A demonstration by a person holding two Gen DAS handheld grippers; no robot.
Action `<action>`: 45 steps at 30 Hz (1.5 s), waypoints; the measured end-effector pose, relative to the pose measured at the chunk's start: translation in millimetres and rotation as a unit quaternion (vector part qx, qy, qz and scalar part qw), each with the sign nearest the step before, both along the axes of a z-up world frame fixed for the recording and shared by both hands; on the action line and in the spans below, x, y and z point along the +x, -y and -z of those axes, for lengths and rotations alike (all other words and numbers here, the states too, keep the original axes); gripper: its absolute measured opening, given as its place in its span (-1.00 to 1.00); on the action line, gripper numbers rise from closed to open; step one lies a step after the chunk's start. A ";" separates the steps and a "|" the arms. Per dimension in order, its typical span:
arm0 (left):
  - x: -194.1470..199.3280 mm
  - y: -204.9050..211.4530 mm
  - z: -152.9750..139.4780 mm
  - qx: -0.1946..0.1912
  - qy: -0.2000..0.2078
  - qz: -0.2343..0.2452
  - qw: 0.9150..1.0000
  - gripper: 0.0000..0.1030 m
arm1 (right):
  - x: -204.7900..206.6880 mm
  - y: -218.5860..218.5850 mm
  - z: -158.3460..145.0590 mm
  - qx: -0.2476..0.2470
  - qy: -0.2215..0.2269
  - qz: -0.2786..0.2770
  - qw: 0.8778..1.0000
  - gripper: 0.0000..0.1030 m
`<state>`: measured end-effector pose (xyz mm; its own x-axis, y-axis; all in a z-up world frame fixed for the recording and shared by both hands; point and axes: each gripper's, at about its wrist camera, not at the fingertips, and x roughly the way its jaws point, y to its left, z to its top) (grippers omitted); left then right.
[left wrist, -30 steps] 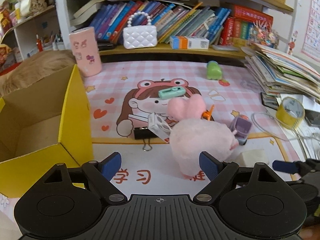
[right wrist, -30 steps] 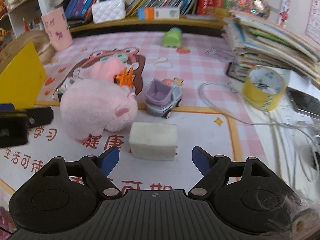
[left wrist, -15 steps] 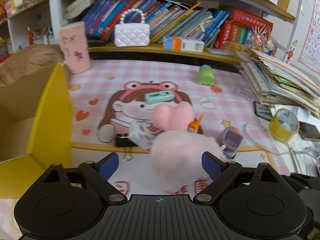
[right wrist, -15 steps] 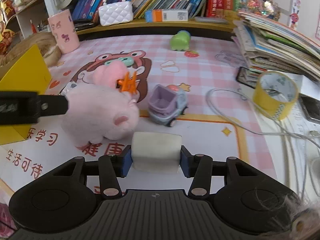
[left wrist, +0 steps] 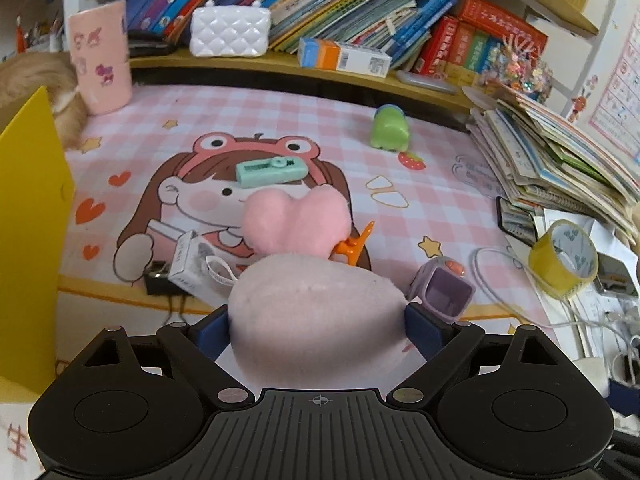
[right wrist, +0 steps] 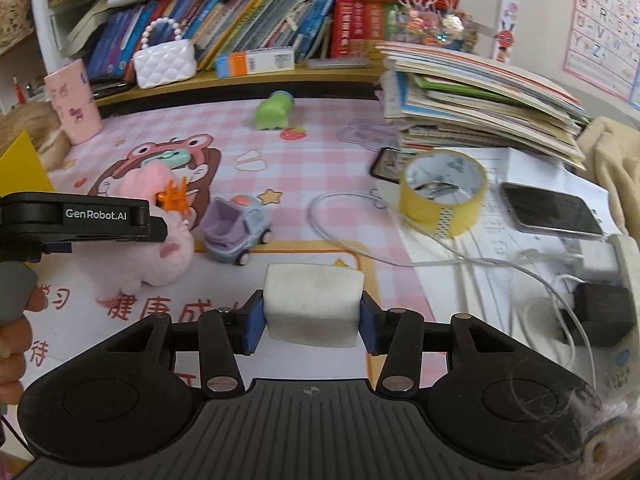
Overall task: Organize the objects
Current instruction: 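Carry the pink pig and white cube with both tools toward the yellow box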
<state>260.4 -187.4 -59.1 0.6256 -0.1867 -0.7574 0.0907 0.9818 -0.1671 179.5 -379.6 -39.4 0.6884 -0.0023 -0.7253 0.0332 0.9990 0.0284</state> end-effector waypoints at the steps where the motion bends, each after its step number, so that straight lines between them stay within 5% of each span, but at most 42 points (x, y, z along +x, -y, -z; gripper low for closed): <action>1: -0.8 0.3 -0.3 0.002 0.003 0.003 1.000 0.69 | -0.6 0.3 -0.6 -0.001 0.000 0.001 1.000 -0.15; 7: -15.3 -11.2 -15.1 -0.014 0.018 0.008 1.000 0.30 | -1.5 -8.6 -5.4 -0.003 0.008 -0.005 1.000 -0.15; 12: -42.3 -24.9 -40.8 -0.015 0.070 0.007 0.997 0.30 | -2.4 -23.3 -8.7 -0.004 0.015 -0.026 1.000 -0.15; 26: -100.4 -92.7 -53.8 -0.038 0.066 -0.051 0.996 0.32 | -13.6 -90.6 -11.4 0.004 0.016 -0.101 0.995 -0.15; 45: -184.7 -206.0 -61.1 -0.019 0.069 -0.123 0.990 0.32 | -69.2 -214.4 -22.0 0.007 0.023 -0.190 0.981 -0.15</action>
